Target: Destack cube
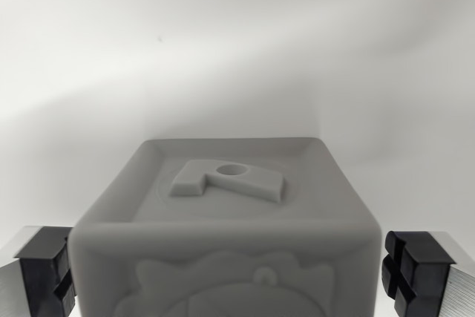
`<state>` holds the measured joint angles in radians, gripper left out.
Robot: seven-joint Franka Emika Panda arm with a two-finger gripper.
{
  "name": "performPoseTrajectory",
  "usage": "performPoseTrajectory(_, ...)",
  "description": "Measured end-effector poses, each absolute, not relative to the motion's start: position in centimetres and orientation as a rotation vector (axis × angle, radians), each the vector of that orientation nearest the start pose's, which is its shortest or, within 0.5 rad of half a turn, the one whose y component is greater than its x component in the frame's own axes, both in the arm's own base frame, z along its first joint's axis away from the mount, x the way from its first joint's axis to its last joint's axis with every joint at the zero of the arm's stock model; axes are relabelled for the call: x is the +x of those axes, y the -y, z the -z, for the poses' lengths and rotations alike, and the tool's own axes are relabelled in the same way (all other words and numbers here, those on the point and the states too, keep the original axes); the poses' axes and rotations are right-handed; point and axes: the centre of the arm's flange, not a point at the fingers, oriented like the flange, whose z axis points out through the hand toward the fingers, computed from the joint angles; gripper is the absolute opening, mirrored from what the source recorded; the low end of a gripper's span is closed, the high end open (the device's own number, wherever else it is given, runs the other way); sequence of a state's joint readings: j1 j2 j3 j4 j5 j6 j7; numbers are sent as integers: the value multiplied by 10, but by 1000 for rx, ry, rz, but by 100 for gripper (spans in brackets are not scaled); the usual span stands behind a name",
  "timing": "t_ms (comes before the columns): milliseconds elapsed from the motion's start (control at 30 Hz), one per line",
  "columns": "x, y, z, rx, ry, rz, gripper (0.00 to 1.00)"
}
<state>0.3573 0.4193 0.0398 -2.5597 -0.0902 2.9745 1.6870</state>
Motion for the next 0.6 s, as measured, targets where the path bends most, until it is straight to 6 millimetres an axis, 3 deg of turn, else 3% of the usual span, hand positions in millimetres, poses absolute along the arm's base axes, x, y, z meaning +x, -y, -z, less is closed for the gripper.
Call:
performPoseTrajectory(300, 398, -176, -118, -2590, -1780, -3, 100)
performPoseTrajectory(600, 399, -176, -136, -2589, -1778, 2, 100)
